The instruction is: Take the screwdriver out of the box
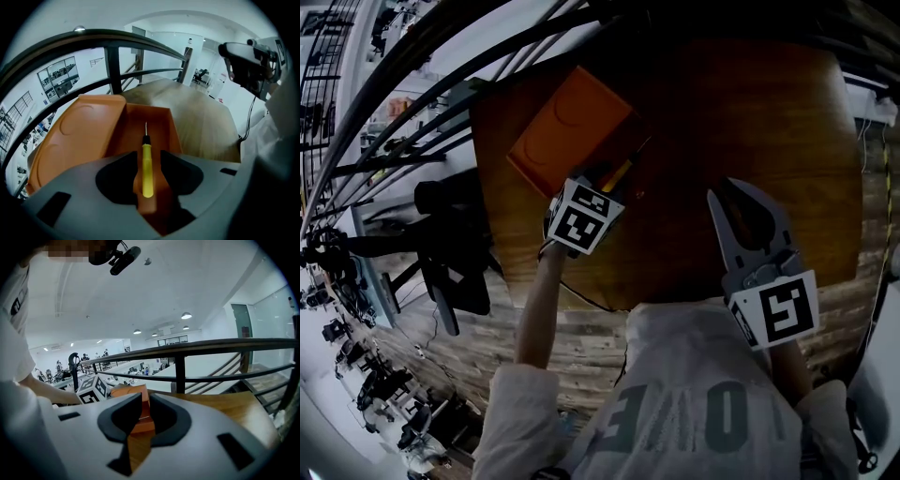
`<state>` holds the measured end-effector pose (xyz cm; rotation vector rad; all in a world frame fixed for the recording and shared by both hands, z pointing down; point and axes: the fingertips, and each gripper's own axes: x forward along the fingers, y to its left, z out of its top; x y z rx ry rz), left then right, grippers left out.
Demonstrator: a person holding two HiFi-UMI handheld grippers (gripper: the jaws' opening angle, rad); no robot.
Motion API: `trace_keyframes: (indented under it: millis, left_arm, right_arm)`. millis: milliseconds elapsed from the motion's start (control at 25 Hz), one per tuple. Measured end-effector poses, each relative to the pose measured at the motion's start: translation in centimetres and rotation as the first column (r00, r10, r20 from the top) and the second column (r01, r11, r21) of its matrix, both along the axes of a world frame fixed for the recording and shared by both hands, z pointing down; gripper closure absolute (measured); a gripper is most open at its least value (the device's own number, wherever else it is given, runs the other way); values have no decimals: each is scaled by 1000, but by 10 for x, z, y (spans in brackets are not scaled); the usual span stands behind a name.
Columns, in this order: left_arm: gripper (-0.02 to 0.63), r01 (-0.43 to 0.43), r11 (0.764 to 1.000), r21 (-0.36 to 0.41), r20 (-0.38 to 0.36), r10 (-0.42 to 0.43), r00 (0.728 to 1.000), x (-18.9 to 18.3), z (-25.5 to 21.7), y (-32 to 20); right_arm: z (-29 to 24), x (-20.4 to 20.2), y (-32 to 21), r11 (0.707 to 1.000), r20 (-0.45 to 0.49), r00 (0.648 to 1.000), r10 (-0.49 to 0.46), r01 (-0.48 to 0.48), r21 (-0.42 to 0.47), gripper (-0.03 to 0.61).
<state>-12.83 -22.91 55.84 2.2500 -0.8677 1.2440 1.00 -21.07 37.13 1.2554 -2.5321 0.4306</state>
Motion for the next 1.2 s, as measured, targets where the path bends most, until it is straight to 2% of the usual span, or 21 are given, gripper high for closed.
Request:
trace_keyframes:
  millis: [240, 560, 960, 1200]
  left_arm:
    - [451, -16, 998, -61, 50, 19, 999, -7, 20, 8]
    - [454, -13, 995, -100, 56, 19, 998, -7, 32, 7]
    - [520, -4, 998, -63, 103, 10, 995, -11, 31, 3]
    - [526, -3, 998, -59, 118, 10, 993, -10, 31, 2]
  right_arm:
    - [9, -10, 1, 1000, -13, 1000, -22, 22, -18, 528]
    - [16, -18, 0, 999, -28, 999, -32, 31, -43, 528]
    - [9, -15, -9, 1000, -33, 999, -13, 12, -20, 529]
    - [7, -14, -9, 1000, -30, 999, -18, 18, -15, 529]
